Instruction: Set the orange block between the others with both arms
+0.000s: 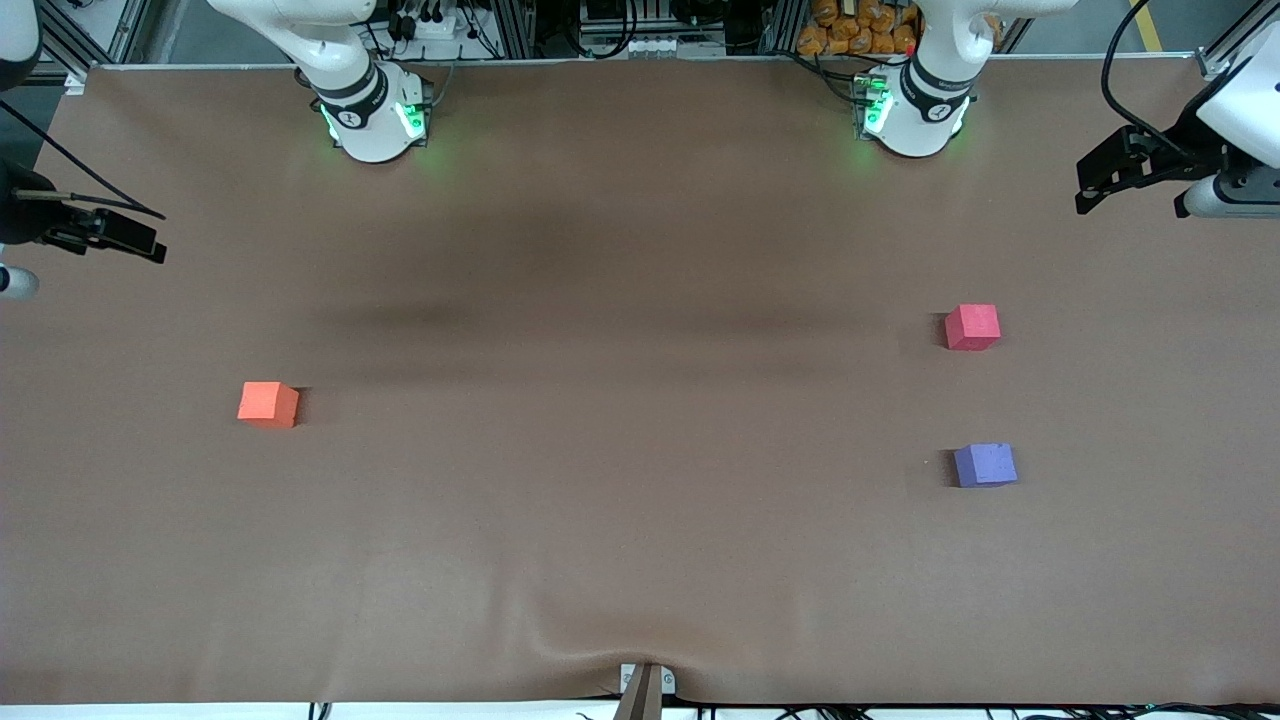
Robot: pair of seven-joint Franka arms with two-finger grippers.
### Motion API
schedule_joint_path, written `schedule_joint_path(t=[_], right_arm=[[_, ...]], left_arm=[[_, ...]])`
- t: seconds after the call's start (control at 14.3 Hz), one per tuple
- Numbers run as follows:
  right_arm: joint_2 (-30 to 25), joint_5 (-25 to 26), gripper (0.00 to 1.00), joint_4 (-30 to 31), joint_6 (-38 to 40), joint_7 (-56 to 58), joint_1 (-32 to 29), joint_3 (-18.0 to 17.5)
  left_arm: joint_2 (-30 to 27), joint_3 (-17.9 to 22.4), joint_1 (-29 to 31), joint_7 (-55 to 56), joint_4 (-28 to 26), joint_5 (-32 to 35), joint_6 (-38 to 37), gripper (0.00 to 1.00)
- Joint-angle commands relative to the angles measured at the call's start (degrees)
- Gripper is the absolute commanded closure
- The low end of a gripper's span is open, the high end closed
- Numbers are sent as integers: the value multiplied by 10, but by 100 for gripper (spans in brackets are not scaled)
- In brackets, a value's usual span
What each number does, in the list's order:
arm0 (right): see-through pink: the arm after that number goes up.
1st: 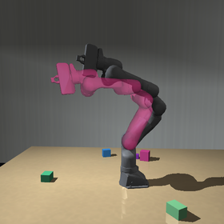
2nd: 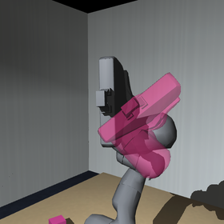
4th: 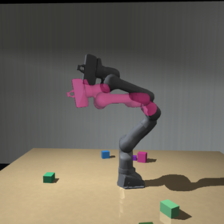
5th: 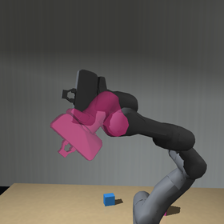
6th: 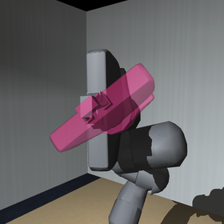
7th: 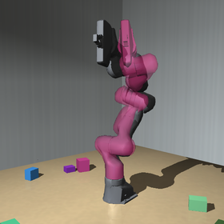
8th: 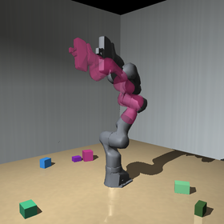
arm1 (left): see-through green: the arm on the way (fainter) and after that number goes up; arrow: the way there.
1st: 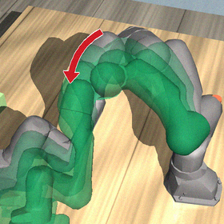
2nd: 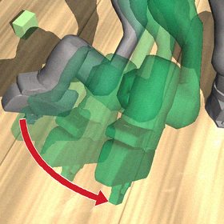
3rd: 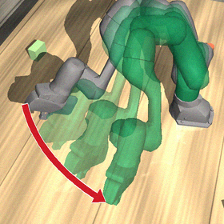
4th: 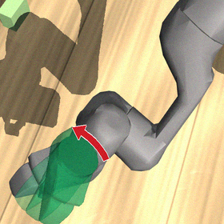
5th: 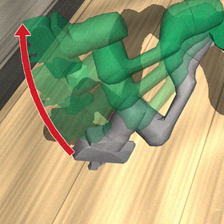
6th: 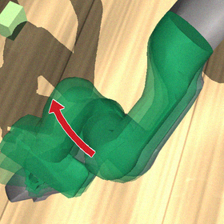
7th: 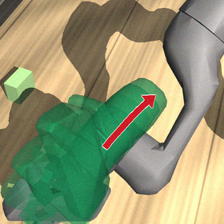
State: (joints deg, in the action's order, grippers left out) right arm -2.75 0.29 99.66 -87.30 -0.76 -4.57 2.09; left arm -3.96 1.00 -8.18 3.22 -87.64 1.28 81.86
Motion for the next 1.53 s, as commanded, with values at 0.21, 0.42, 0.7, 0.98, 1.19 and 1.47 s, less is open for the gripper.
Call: schedule_joint_path(t=[0.21, 0.42, 0.7, 0.98, 1.19, 1.47], right_arm=[[6, 6, 0, 0, -8, -7, -5, -6], [6, 6, 0, 0, -8, -7, -5, -6], [6, 6, 0, 0, -8, -7, -4, -6], [7, 6, 0, 0, -8, -7, -4, -7], [7, 6, 0, 0, -8, -7, -4, -7], [40, 6, 0, 0, -25, -6, -10, -6]], left_arm=[[7, -3, 0, 6, 14, 6, -3, 0], [6, -3, 0, 6, 14, 5, -3, 0], [4, -4, 0, 6, 15, 7, -4, 0], [2, -2, 1, 5, 16, 8, -4, 0], [2, -2, 1, 5, 16, 7, -4, 0], [4, -3, 0, 6, 15, 5, -3, 0]])
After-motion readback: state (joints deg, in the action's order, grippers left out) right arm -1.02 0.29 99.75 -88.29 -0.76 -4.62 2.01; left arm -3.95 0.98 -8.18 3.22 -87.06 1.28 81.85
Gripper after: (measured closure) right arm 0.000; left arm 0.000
